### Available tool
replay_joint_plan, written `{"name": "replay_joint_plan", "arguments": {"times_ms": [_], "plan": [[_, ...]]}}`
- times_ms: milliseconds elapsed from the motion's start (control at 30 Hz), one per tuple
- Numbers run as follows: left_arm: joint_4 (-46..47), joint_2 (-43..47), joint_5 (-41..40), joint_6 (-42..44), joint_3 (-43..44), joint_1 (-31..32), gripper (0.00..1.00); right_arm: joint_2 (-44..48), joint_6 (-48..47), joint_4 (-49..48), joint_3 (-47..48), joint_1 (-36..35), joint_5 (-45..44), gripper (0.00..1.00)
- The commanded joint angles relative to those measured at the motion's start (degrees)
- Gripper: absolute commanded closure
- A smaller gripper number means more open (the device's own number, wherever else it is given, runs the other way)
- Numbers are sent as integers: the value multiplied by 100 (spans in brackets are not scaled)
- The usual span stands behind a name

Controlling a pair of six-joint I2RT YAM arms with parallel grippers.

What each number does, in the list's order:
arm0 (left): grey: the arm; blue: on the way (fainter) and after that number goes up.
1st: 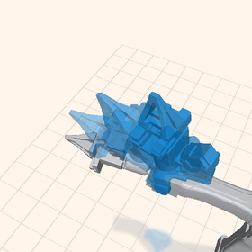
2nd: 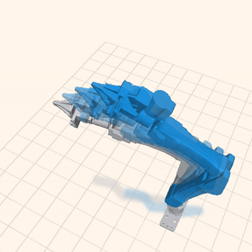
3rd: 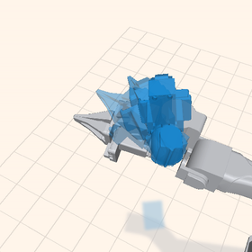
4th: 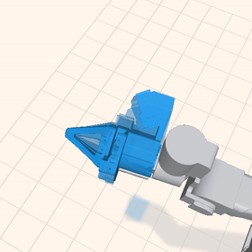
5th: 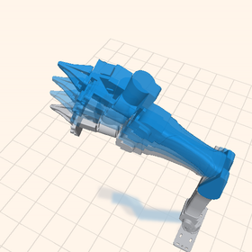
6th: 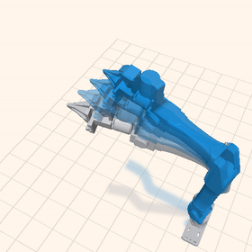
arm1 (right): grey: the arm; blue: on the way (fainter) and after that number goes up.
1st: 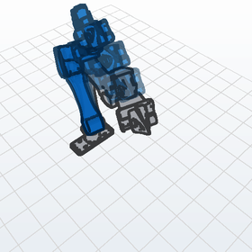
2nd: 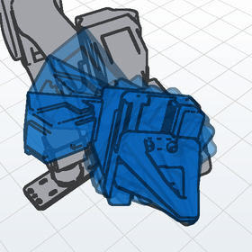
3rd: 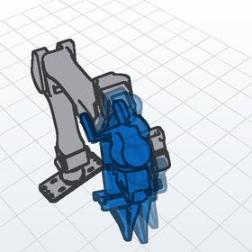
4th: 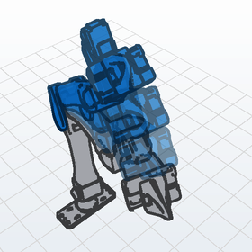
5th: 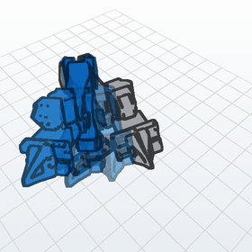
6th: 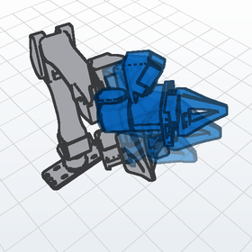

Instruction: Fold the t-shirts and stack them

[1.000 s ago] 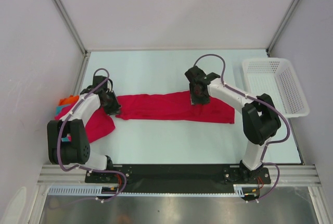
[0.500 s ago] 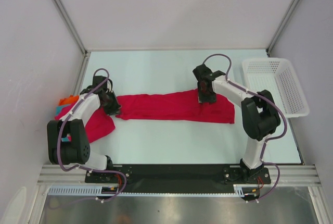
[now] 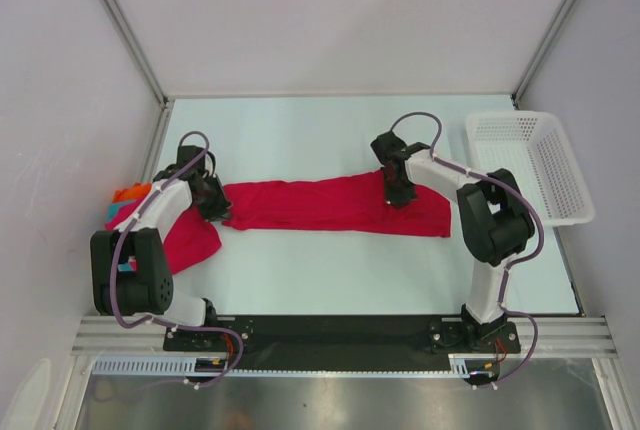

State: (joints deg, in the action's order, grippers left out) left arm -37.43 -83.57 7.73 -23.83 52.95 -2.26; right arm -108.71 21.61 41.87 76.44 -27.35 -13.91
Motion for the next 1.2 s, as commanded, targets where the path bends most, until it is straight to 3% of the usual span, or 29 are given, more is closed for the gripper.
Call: {"name": "replay_joint_plan", "arguments": {"times_ms": [0,400,467,633,1167], "plan": [[60,-28,71,151,172,-99,98,489,72,-13,-138,63,-409,100],[139,-54,256,160,181,-204,98,1141,142,313,-481,380,-727,100],[139,-54,256,186,181,-213,98,1010,133,322,-429,450,-692,82],[131,-19,264,204,154,-257,98,781,125,199,-402,547,-613,61],[139,-63,273,195,190,-284,98,446,-25,322,292,652,-586,60]]}}
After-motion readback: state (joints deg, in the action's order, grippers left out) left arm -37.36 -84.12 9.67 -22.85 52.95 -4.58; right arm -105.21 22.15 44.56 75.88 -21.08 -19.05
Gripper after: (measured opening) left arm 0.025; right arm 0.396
